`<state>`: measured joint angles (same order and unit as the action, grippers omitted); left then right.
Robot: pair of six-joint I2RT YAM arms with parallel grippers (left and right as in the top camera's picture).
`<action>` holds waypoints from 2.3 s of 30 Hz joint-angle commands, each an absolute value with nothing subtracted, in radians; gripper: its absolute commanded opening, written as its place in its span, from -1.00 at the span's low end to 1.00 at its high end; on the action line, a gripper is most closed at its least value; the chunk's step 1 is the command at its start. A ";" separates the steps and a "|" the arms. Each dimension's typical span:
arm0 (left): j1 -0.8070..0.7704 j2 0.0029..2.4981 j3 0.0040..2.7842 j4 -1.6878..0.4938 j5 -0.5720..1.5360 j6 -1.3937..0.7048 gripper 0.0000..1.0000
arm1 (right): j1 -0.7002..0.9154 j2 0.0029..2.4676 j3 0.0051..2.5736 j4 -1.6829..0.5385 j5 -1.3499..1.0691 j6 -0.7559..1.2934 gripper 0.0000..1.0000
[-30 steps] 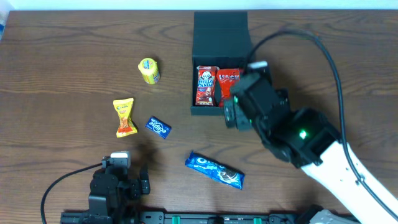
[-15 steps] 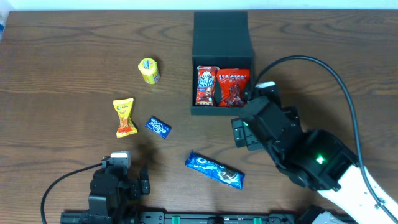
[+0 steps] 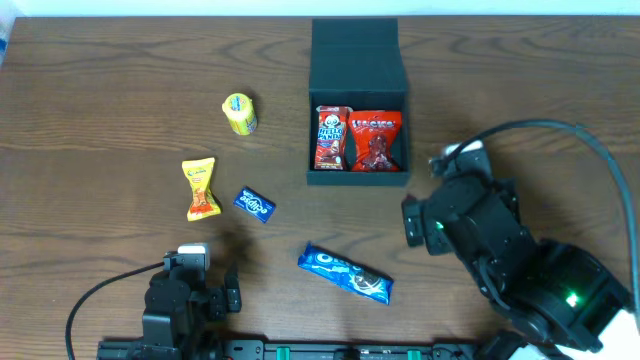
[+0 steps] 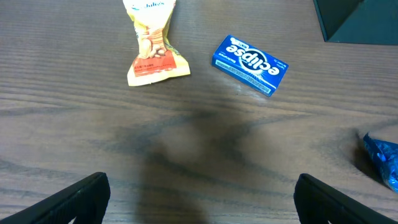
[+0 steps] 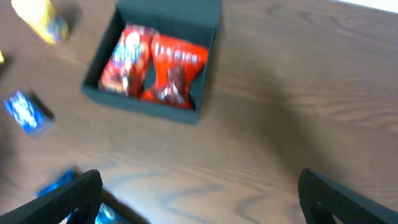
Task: Pack container
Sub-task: 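Open the right gripper, withdraw, and move to the blue Oreo pack, then close the right gripper on the blue Oreo pack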
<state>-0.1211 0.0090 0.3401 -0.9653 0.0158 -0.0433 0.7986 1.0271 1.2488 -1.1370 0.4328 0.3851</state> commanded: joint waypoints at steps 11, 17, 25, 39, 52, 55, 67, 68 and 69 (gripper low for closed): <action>-0.117 0.004 0.309 -0.995 0.016 -0.030 0.91 | 0.793 1.137 1.039 -1.092 -0.211 -0.052 0.99; -0.117 0.004 0.309 -0.995 0.016 -0.030 0.91 | 0.820 1.299 1.039 -1.088 -0.325 -0.204 0.98; -0.117 0.004 0.309 -0.995 0.016 -0.030 0.91 | 0.886 1.502 1.039 -0.993 -0.213 -0.207 0.99; -0.117 0.004 0.309 -0.995 0.016 -0.030 0.91 | 0.919 1.729 1.039 -0.880 -0.083 -0.207 0.98; -0.117 0.004 0.309 -0.995 0.016 -0.030 0.91 | 0.940 1.824 1.039 -0.817 -0.078 -0.207 0.98; -0.117 0.004 0.309 -0.995 0.016 -0.030 0.91 | 0.944 1.824 1.039 -0.815 -0.078 -0.207 0.98; -0.117 0.004 0.309 -0.995 0.016 -0.029 0.91 | 0.946 1.825 1.036 -0.815 -0.078 -0.207 0.54; -0.117 0.004 0.309 -0.995 0.016 -0.029 0.91 | 0.946 1.825 1.036 -0.816 -0.078 -0.207 0.52; -0.117 0.004 0.309 -0.995 0.016 -0.030 0.91 | 0.946 1.825 1.036 -0.817 -0.078 -0.207 0.49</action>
<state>-0.1211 0.0090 0.3401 -0.9653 0.0158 -0.0437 0.9356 1.8095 1.0393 -0.8173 -0.0734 -0.2005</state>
